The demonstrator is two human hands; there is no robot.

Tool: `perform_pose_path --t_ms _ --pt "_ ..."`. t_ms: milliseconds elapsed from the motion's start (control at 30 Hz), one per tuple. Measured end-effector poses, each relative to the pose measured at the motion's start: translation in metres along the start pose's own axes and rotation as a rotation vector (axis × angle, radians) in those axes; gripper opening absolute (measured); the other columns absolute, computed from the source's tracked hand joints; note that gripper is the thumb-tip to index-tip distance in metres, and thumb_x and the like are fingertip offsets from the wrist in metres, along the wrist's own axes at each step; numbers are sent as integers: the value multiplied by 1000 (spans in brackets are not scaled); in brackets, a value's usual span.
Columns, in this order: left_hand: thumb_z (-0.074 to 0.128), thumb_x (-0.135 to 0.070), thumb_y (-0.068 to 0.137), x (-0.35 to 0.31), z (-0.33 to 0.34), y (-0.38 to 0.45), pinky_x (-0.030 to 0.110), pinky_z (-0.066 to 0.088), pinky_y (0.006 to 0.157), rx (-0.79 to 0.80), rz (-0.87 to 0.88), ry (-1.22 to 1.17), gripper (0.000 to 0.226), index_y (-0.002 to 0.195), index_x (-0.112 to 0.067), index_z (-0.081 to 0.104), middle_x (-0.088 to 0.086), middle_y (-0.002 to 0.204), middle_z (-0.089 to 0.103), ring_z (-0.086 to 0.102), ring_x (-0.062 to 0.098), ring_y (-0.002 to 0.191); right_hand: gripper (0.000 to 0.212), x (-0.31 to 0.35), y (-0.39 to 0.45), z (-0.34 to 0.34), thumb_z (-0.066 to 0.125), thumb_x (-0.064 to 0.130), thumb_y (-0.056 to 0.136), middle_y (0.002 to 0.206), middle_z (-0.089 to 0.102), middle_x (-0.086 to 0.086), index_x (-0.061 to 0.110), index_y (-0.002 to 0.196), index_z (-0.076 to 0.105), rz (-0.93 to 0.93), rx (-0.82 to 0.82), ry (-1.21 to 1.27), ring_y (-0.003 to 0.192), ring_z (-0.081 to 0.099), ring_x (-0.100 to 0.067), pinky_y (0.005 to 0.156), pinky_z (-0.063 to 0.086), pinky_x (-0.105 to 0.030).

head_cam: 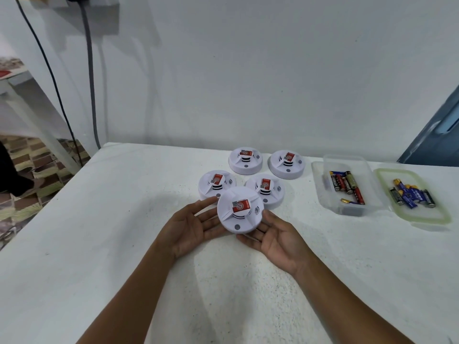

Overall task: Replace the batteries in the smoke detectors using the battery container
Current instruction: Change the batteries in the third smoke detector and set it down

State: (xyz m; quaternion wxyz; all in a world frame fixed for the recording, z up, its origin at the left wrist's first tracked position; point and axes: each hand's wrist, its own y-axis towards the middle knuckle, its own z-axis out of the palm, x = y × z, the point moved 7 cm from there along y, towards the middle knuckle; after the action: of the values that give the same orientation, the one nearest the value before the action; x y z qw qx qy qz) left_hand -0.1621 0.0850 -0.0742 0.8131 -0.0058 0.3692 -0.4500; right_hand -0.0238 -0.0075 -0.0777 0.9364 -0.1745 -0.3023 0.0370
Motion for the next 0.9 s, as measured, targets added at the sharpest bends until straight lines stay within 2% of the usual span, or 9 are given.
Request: perform_pose_path --t_ms 67,200,300,400,600,700,767,833,900 --pt "45 -22 91 -1 2 -1 60 46 95 10 -1 3 40 117 0 66 28 133 54 54 44 121 48 0 0 0 50 20 92 127 59 -25 1 136 47 -4 -2 -9 107 64 -36 84 56 -48" --pt "75 -19 74 -3 8 -5 58 49 92 31 11 8 52 121 1 64 29 134 52 52 44 123 49 0 -1 0 50 20 92 128 58 -27 0 137 46 -5 -13 -21 109 62 -37 86 55 -49" --pt "69 -19 78 -3 10 -6 57 50 90 32 2 11 49 122 2 63 29 135 51 52 45 123 49 0 -1 -1 50 19 93 129 57 -27 0 138 44 -5 -20 -13 110 62 -37 85 55 -49" --pt "85 -18 63 -3 9 -4 58 50 89 58 -3 2 67 123 2 62 29 135 51 51 45 123 49 0 -1 -1 50 19 93 128 58 -27 0 138 44 -8 -20 -2 108 64 -37 84 56 -49" --pt "89 -18 57 -2 9 -3 57 51 88 89 -17 2 73 122 2 62 29 135 52 52 45 122 48 1 0 -2 49 20 93 128 58 -26 3 138 45 -28 -11 -6 111 62 -38 86 54 -49" --pt "82 -20 69 -3 10 -4 53 51 89 118 34 65 62 125 -1 61 26 134 54 52 43 123 48 0 0 -3 49 19 94 130 57 -27 2 138 44 -31 -9 -19 114 60 -40 87 54 -50" --pt "66 -16 84 -4 9 -6 51 50 93 112 88 169 49 130 -1 56 27 135 53 51 43 124 51 1 -1 -1 55 20 92 130 56 -28 1 138 44 -34 -12 -34 116 58 -42 87 53 -51" --pt "72 -14 77 -5 9 -8 48 52 91 46 153 274 49 124 -3 62 27 128 58 56 44 117 70 2 -3 0 75 24 79 130 56 -28 -1 137 45 -57 -11 -49 118 56 -43 88 52 -52" --pt "79 -16 66 -11 15 -15 43 56 86 -20 246 504 55 119 -14 66 17 123 64 64 36 108 89 1 -2 4 87 27 63 129 56 -29 -3 136 45 -70 -3 -58 117 57 -44 86 53 -52"
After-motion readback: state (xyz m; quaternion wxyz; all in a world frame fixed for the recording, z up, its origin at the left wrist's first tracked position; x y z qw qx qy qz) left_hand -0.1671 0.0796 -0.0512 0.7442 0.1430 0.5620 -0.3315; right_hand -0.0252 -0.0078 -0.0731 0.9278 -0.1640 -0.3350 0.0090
